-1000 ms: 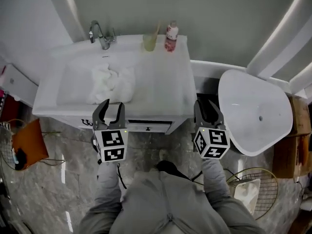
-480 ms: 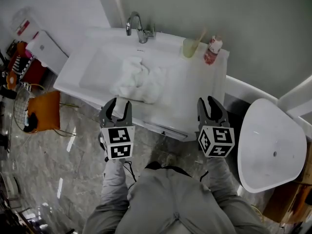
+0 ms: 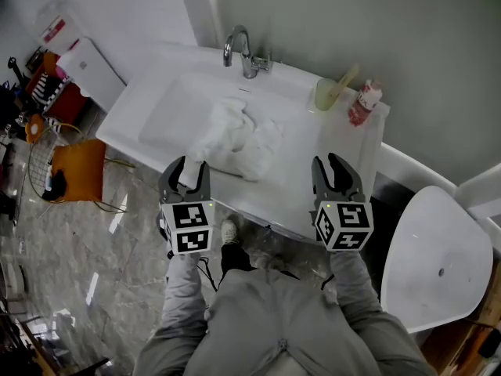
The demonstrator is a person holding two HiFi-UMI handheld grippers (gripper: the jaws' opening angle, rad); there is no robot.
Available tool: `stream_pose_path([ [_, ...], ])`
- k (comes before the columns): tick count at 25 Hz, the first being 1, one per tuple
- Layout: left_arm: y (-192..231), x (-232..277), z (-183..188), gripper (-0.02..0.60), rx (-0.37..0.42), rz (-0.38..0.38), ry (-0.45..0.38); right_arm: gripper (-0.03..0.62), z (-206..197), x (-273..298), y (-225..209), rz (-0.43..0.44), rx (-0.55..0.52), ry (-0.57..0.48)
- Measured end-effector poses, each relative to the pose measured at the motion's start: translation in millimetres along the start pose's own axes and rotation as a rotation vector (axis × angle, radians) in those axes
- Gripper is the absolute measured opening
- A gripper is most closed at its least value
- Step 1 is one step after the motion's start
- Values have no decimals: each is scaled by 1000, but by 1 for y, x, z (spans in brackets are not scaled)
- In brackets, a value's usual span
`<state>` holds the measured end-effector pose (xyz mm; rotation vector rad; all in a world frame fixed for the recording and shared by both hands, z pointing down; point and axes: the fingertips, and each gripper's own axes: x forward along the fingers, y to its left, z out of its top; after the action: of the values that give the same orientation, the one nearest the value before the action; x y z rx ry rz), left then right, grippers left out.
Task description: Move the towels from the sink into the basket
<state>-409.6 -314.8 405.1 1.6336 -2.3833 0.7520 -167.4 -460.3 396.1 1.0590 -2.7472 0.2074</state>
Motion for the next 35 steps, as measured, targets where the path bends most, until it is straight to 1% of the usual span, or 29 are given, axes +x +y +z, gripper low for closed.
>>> stream_pose_path([
  [6, 32, 39, -7, 232, -20, -7, 30, 112, 6, 47, 17, 12, -10, 13],
  [9, 51, 70, -11, 232, -32, -35, 44, 112, 3, 76, 30, 15, -13, 42],
  [13, 65, 121, -13, 232, -10, -137, 68, 114, -17, 119, 55, 35, 0, 143],
  [15, 69, 146, -15, 232, -5, -194, 89, 153, -32, 137, 68, 43, 5, 215],
  [18, 72, 178, -19, 232, -1, -267, 112, 169, -53, 157, 81, 31, 7, 299],
  [22, 60, 213, -30, 235, -8, -403, 165, 178, -81, 176, 90, 8, 15, 392],
  [24, 51, 230, -37, 241, -4, -459, 191, 193, -96, 185, 93, 7, 14, 439],
  [29, 34, 274, -48, 253, 29, -558, 241, 218, -129, 204, 97, -1, 12, 551],
  [35, 13, 317, -70, 262, 84, -636, 312, 219, -162, 214, 95, -29, 30, 655],
])
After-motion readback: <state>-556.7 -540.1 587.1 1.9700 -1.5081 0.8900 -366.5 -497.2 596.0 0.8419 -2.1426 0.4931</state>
